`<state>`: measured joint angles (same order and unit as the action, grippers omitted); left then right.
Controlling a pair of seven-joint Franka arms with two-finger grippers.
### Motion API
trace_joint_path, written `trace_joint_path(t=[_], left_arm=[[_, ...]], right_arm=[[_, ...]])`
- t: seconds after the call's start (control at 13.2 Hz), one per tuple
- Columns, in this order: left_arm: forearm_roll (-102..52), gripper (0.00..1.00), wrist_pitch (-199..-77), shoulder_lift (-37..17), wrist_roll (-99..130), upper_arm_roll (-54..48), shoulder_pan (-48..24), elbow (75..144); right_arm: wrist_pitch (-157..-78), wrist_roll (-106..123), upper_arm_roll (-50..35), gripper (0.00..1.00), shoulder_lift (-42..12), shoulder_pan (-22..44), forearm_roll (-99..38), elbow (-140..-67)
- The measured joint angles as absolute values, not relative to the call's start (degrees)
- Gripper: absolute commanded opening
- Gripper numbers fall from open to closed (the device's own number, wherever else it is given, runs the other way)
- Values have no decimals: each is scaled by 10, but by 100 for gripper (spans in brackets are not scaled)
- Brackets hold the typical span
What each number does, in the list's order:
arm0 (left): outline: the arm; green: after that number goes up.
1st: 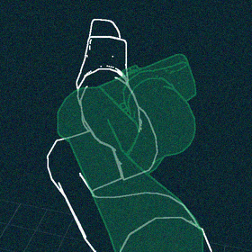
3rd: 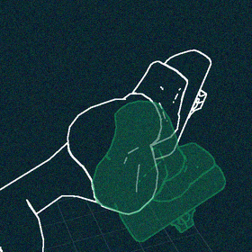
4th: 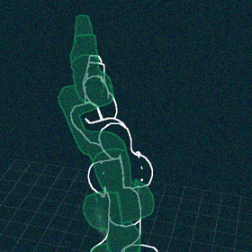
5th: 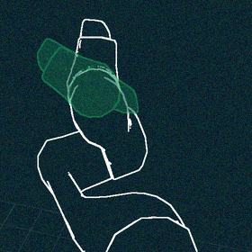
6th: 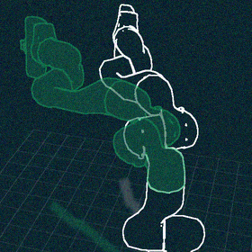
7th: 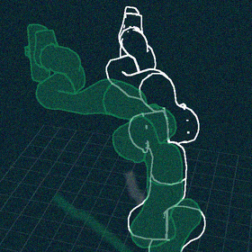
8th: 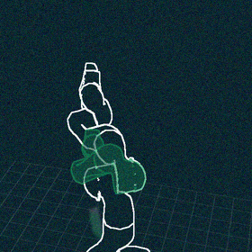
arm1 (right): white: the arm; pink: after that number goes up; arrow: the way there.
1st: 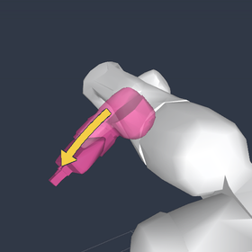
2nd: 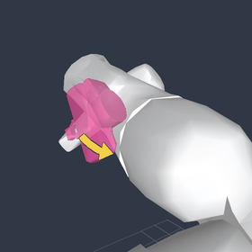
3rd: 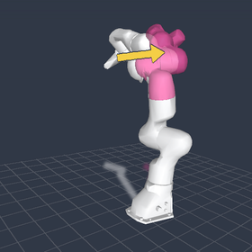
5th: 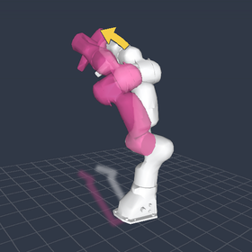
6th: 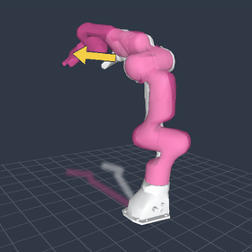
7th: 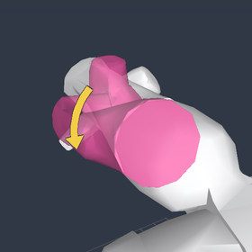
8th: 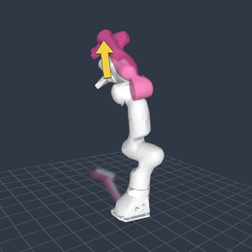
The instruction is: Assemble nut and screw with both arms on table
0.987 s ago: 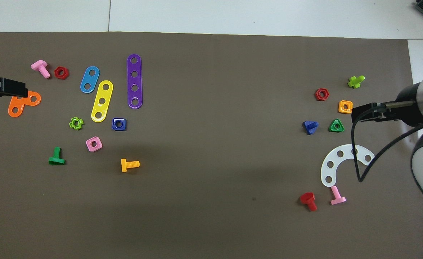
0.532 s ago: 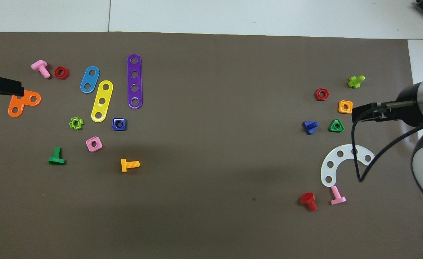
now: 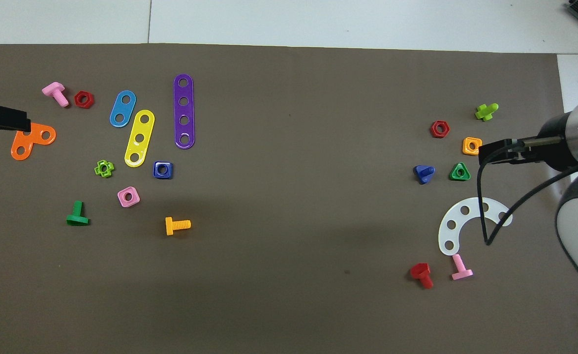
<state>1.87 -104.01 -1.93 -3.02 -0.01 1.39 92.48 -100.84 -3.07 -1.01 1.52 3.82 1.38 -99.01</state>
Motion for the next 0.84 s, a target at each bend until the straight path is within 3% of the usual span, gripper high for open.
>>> trace_joint_path(t=[0.38, 0.84], left_arm=[[19, 100, -1040, -19, -30, 0, 18, 925], [19, 100, -1040, -19, -30, -1, 18, 925]], right_arm=[[-1112, -31, -10, 94, -20, 36, 14, -1043], [-1221, -31, -9, 81, -90, 25, 14, -1092]])
